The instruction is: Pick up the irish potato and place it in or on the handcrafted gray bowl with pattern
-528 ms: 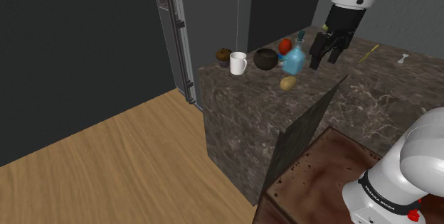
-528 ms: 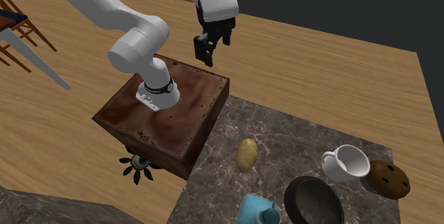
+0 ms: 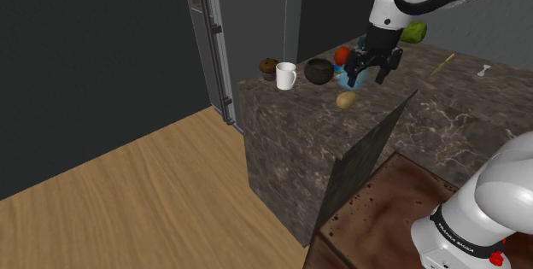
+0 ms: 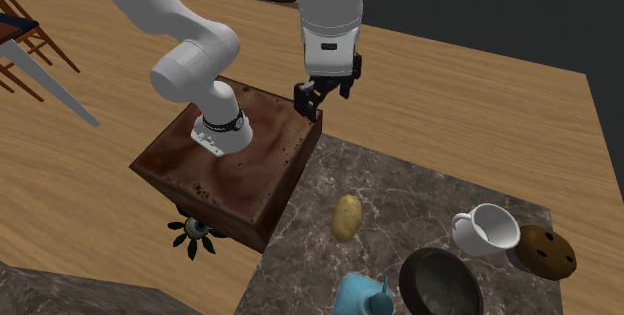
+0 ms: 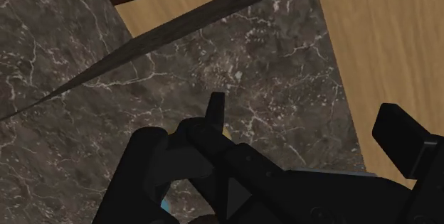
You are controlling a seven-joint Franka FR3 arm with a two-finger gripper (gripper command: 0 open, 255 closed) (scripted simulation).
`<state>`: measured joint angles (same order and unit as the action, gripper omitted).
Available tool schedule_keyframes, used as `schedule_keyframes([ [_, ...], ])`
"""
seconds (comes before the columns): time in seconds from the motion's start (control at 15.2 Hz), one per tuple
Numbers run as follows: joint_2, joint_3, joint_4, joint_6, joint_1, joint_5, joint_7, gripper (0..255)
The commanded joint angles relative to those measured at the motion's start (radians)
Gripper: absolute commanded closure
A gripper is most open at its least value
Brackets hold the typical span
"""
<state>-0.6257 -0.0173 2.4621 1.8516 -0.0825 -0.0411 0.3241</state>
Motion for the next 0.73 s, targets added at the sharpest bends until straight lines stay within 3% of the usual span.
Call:
schedule_keyframes([
  [0.0, 0.07, 0.024, -0.005, 0.066, -0.026, -0.003, 0.097, 0],
  [0.66, 0.409, 0.059, -0.089, 0.31, -0.168, 0.053, 0.524, 0],
])
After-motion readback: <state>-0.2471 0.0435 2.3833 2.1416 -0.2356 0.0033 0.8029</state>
